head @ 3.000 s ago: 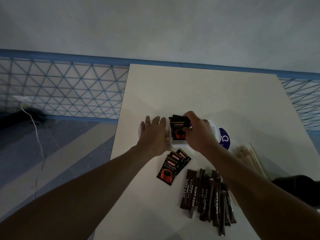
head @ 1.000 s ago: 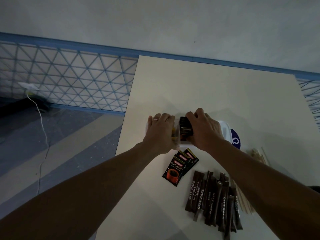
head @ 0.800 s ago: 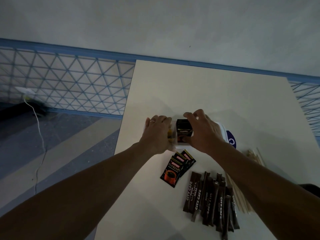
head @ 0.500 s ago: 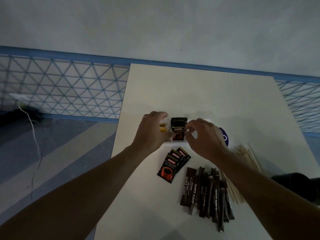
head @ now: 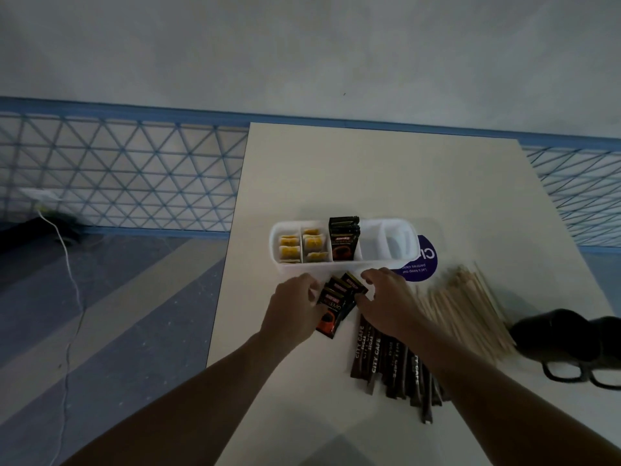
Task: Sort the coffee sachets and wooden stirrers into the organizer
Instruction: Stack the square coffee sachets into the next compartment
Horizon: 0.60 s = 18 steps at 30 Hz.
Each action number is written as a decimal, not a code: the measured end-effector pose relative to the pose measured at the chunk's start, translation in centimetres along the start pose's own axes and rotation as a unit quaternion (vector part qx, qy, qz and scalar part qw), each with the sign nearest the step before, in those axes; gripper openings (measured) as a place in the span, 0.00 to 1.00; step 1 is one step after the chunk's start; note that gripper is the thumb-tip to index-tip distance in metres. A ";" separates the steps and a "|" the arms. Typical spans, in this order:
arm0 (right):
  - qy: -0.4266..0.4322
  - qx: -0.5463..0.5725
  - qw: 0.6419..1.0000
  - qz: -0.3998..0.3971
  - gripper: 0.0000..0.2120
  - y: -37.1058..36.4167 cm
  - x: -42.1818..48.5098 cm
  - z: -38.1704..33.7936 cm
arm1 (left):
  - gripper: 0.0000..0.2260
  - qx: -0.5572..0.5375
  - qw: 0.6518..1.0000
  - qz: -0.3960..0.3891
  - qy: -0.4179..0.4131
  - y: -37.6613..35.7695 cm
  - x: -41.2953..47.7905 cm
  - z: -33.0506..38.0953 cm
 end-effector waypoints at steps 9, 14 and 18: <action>-0.023 0.015 0.998 -0.061 0.14 -2.5 1.4 -0.6 | 0.18 0.082 0.996 -0.008 0.019 -3.5 -0.4 -2.2; 0.020 0.013 0.995 -0.098 0.16 -3.4 1.5 -2.1 | 0.21 0.044 0.999 -0.008 0.024 -3.5 -0.2 -2.3; 0.049 0.032 0.991 -0.123 0.16 -4.0 1.4 -3.1 | 0.22 0.050 0.998 -0.019 0.016 -3.7 -0.2 -2.5</action>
Point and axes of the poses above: each hand's wrist, its own x-axis towards the middle knuckle, its own y-axis out of the back of the hand, z = x × y, the point moved 6 cm from there along x, towards the middle knuckle, and after that the axes turned 12 degrees about y, right-handed, at the moved point
